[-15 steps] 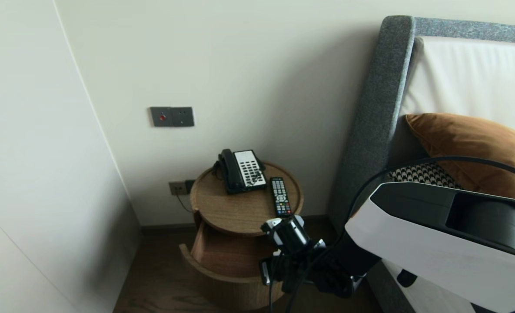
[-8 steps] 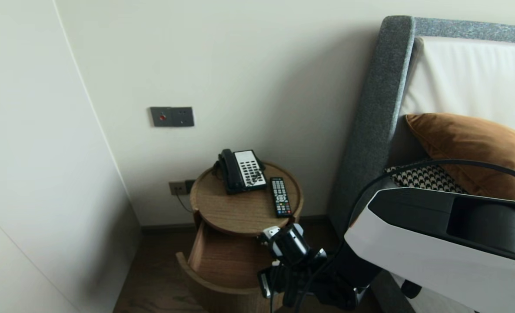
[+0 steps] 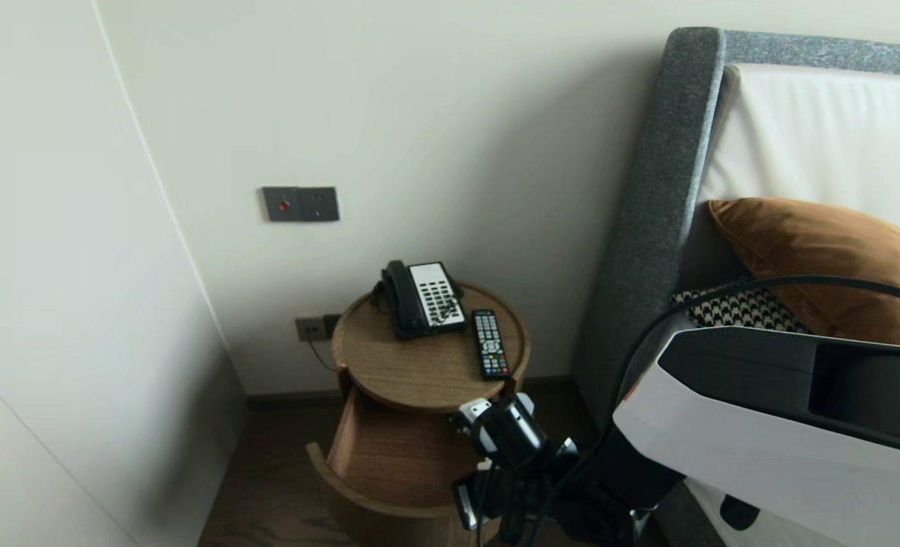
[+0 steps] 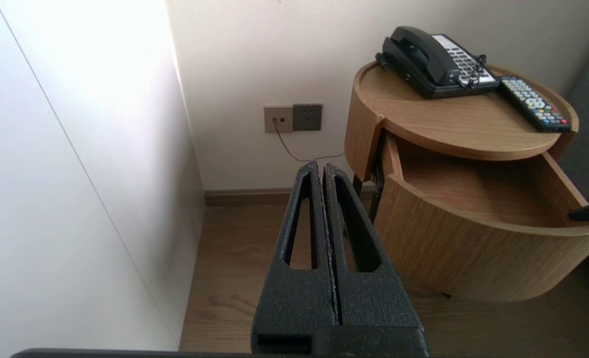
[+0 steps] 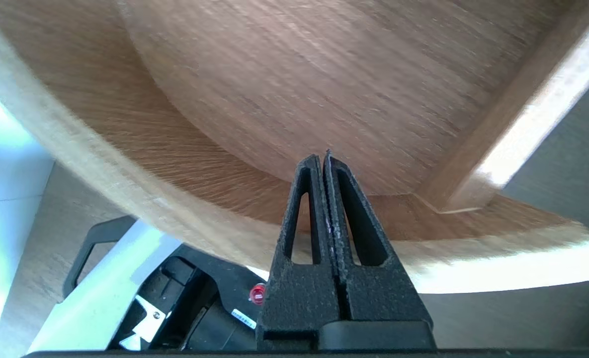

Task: Open the nightstand drawer

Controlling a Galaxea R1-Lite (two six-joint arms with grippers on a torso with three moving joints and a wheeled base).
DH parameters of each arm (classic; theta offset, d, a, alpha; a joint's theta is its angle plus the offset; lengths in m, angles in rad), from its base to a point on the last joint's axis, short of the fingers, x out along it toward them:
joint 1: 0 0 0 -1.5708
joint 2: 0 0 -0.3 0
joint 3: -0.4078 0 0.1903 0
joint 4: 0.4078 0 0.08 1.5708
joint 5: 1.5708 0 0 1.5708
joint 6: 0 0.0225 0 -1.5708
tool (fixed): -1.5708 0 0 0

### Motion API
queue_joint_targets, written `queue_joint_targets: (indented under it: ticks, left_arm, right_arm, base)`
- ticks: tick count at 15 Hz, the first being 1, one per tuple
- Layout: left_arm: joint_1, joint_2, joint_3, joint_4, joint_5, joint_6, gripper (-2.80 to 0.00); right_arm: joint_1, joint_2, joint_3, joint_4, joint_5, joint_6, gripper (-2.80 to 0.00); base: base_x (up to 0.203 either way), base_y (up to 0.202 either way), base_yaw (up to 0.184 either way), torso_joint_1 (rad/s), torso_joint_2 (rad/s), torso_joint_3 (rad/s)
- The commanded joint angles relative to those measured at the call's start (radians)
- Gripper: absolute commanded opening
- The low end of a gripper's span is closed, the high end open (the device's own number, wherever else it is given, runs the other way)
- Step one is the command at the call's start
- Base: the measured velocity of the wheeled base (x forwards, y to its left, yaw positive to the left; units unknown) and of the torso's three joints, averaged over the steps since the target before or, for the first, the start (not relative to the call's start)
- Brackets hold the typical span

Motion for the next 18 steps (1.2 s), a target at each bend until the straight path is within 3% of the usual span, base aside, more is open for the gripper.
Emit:
queue_joint_targets:
  ticks: [1, 11, 15, 18]
  left_arm:
    - [0.000, 0.000, 0.002, 0.000, 0.000, 0.000, -2.80]
    - [0.000, -0.001, 0.000, 0.000, 0.000, 0.000, -2.80]
    - [0.000, 0.000, 0.000, -0.001, 0.000, 0.000, -2.80]
    - [0.000, 0.000, 0.000, 0.000, 0.000, 0.000, -2.80]
  right_arm:
    - [0.002, 0.000, -0.001, -0.003, 0.005, 0.001, -2.80]
    - [0.015, -0.014, 0.023, -0.004, 0.026, -0.011, -2.80]
    - [-0.002, -0.116, 0.011, -0.011, 0.021, 0.019, -2.80]
    - [-0.078, -0.225, -0.049, 0.001, 0.016, 0.023, -2.80]
  base:
    - [0.000, 0.000, 0.000, 0.000, 0.00, 0.000]
    - [0.000, 0.000, 0.000, 0.000, 0.00, 0.000]
    - [0.000, 0.000, 0.000, 0.000, 0.00, 0.000]
    - [0.000, 0.000, 0.000, 0.000, 0.00, 0.000]
